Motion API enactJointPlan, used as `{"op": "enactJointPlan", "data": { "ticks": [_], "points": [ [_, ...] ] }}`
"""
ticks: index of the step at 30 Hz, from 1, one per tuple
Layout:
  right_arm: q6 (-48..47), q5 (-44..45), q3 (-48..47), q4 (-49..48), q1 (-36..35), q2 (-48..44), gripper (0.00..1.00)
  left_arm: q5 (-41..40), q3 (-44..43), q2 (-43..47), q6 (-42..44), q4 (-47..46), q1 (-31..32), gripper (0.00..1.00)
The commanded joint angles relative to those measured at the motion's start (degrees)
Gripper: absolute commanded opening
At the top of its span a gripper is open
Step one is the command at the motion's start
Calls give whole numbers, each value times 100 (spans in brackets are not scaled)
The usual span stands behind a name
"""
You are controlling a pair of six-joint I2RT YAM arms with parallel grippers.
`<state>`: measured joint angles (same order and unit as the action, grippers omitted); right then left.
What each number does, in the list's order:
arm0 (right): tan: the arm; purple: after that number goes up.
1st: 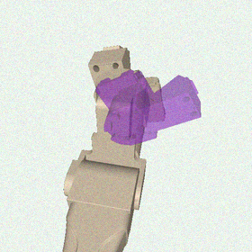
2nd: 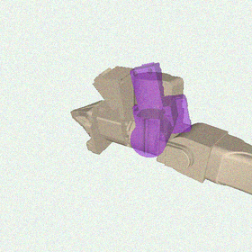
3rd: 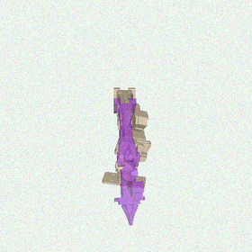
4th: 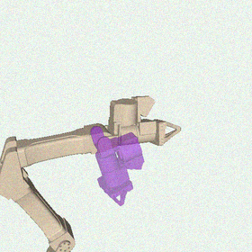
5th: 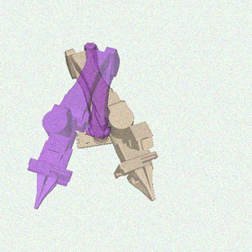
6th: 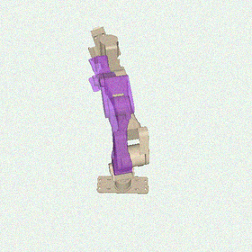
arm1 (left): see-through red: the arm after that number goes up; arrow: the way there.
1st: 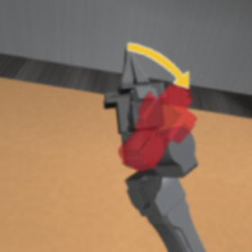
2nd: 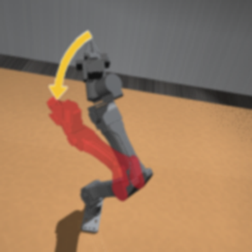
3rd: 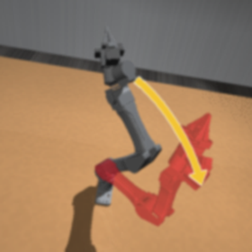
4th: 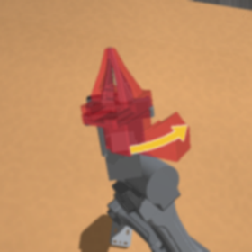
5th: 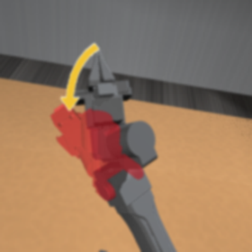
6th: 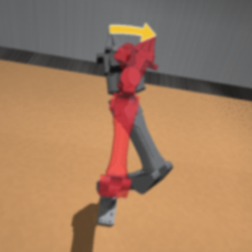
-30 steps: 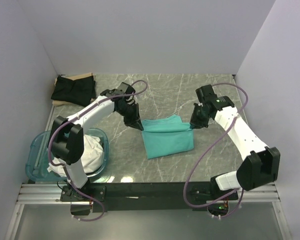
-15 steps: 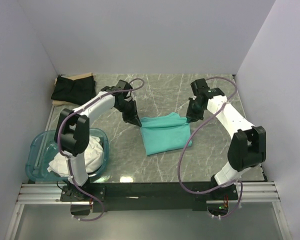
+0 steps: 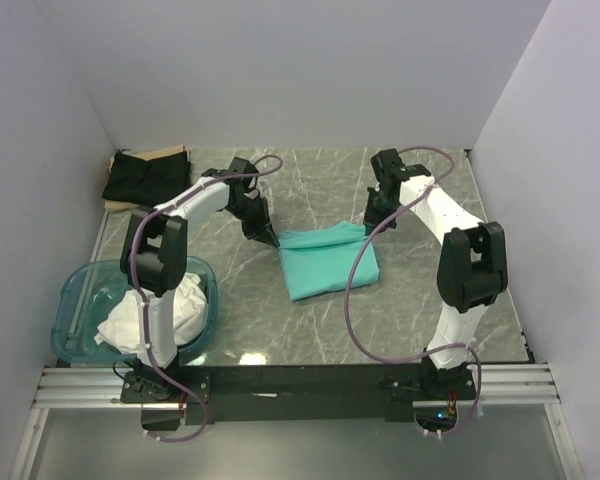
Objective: Fold and stack the t-shirts
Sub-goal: Fold the tshirt
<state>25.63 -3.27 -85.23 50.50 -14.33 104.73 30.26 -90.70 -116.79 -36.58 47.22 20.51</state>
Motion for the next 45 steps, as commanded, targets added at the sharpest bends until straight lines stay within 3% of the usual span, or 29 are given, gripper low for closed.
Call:
{"op": "enactJointPlan", "data": {
  "ticks": [1,3,4,5,6,7,8,9,11,14,23,29,45],
  "points": [
    [-225,344,-336,-84,158,179,0,-90,-238,-203,230,77,-135,0],
    [-260,214,-537,-58,176,372,0,-169,-378,-274,204,77,-170,0],
    [-269,134,-643,-40,176,451,2,-239,-440,-343,151,77,-231,13],
    [-295,64,-757,-14,193,513,22,-275,-623,-379,116,94,-275,26],
    [-330,-33,-1028,38,193,609,32,-327,-729,-414,46,112,-311,46],
    [-348,-216,-1152,56,193,628,38,-493,-835,-406,11,120,-355,54],
    [-357,-288,-1258,48,202,619,57,-599,-975,-388,-33,121,-372,60],
    [-374,-332,-1398,22,202,558,67,-687,-1002,-292,-68,77,-381,65],
    [-401,-367,-1461,4,194,435,73,-785,-863,-152,-156,-46,-381,71],
    [-480,-455,-1251,-110,193,101,73,-575,-303,217,-288,-528,-381,73],
    [-559,-886,540,-822,97,-1128,69,-65,1088,1078,-385,-1662,-153,74],
    [-445,-1062,1262,-1138,-236,-1499,68,120,1818,1290,-587,-2313,84,74],
    [-225,-948,1887,-1639,-791,-691,68,120,2539,1159,-684,-2920,444,76]
  ]
}}
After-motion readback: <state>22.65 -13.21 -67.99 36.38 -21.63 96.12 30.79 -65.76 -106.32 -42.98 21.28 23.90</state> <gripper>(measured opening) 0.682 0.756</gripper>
